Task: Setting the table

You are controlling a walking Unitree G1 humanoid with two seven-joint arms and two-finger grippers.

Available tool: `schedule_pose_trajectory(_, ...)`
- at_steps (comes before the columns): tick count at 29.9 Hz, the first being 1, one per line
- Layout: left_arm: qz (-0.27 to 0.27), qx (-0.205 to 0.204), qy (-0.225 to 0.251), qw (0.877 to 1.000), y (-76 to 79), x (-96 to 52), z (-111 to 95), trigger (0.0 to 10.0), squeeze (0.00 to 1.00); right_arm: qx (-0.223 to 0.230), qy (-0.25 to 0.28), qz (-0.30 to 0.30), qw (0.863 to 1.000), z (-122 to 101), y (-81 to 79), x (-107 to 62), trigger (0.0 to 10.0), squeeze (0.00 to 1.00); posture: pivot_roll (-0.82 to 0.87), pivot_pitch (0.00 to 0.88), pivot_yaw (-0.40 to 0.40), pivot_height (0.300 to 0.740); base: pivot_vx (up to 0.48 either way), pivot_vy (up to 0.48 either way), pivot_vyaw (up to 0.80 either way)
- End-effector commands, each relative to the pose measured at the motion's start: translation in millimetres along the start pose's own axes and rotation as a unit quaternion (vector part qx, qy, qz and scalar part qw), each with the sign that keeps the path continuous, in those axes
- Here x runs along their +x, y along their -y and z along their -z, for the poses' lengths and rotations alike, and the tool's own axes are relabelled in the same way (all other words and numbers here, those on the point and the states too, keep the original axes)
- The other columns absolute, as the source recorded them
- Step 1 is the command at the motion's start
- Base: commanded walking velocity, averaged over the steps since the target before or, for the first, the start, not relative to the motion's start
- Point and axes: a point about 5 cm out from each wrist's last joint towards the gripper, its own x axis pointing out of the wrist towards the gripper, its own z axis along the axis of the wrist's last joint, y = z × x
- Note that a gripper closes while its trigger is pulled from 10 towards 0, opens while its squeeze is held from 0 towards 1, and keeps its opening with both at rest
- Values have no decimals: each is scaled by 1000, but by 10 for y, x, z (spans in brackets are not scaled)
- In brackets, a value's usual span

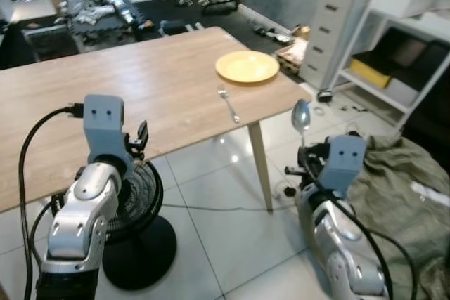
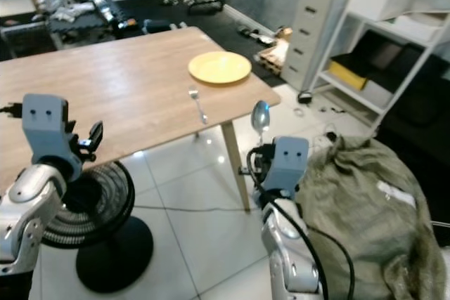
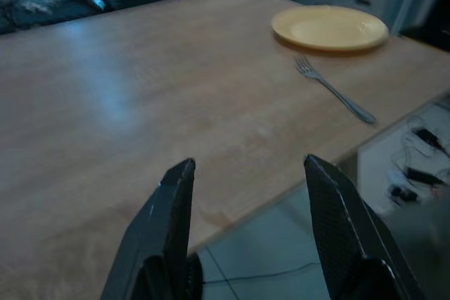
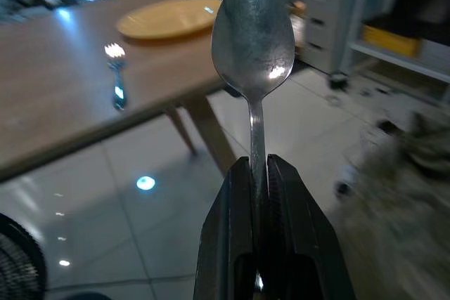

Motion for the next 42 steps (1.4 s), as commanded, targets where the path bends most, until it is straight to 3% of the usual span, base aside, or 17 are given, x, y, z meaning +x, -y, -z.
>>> schedule_pose_trajectory(1,-7,4,-9,1000,-40,-5,38,10000,0,3,-3,-7,1000,22,-49,-3,10000,0,0,0,89,740,-255,0,0)
schedule_pose_trajectory(14,-4,4,-8,1000,-29,6,33,10000,0,4,-3,-6,1000,32,-52,-6,10000,0,0,0,94,740,-249,0,0)
schedule_pose_trajectory(25,-6,3,-11,1000,-33,15,39,10000,0,4,-2,-5,1000,33,-48,-8,10000,0,-1,0,96,740,0,0,0)
schedule_pose_trajectory(42,-1,2,-15,1000,-14,11,51,10000,0,20,-9,-3,1000,52,-46,-19,10000,0,0,0,99,740,0,0,-732)
